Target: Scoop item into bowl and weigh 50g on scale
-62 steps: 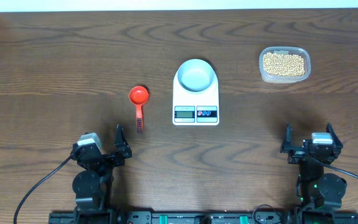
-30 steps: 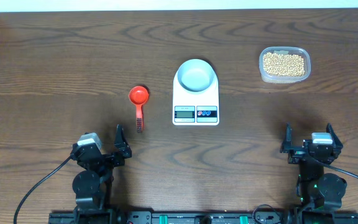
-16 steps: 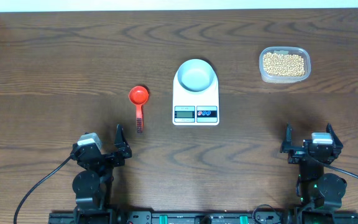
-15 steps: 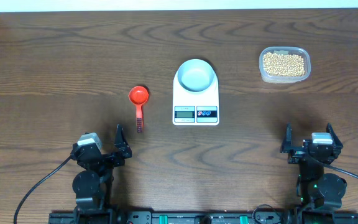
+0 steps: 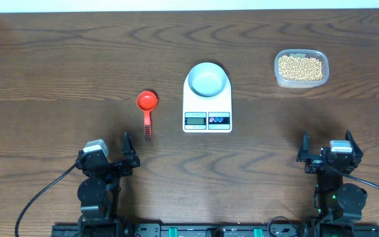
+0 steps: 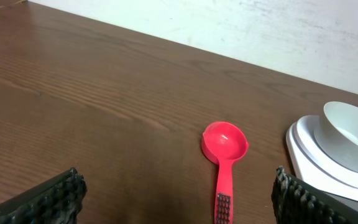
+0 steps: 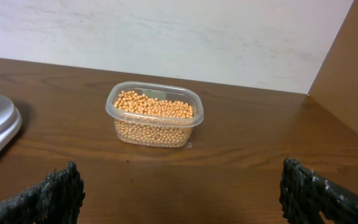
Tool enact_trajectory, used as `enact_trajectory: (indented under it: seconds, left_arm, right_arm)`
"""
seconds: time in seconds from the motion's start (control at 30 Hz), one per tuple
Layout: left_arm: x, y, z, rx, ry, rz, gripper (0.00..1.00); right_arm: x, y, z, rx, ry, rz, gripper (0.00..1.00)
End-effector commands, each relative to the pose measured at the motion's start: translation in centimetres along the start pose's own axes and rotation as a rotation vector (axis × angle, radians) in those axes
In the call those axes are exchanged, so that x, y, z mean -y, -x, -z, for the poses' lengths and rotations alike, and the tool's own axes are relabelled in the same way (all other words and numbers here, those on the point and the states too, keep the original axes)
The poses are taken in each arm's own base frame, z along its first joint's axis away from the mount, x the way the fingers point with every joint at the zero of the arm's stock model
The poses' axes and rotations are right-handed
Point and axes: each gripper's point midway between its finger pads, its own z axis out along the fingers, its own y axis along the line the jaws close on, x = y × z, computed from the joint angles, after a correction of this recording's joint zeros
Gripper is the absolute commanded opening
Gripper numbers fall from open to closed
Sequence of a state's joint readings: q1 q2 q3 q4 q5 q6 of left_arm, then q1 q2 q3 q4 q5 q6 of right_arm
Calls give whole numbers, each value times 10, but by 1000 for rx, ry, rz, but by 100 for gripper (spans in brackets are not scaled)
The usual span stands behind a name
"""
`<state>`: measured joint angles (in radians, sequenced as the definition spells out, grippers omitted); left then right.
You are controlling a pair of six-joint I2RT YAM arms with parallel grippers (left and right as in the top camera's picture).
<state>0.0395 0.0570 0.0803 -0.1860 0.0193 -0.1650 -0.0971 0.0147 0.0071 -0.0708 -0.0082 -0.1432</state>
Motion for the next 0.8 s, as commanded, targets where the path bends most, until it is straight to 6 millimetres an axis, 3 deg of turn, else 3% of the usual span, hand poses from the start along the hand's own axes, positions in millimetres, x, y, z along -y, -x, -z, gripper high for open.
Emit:
enact_trajectory:
  seconds: [0.0, 0.4, 0.77]
  left_arm:
    - [-8, -13, -2, -39, 38, 8, 98]
    - [-11, 8, 1, -37, 80, -7, 98]
    - [6, 64, -19, -131, 81, -70, 98]
  right_arm:
    - [1, -1, 0, -2, -2, 11, 99]
    - [1, -1, 0, -2, -2, 11, 99]
    - [1, -1, 0, -2, -2, 11, 99]
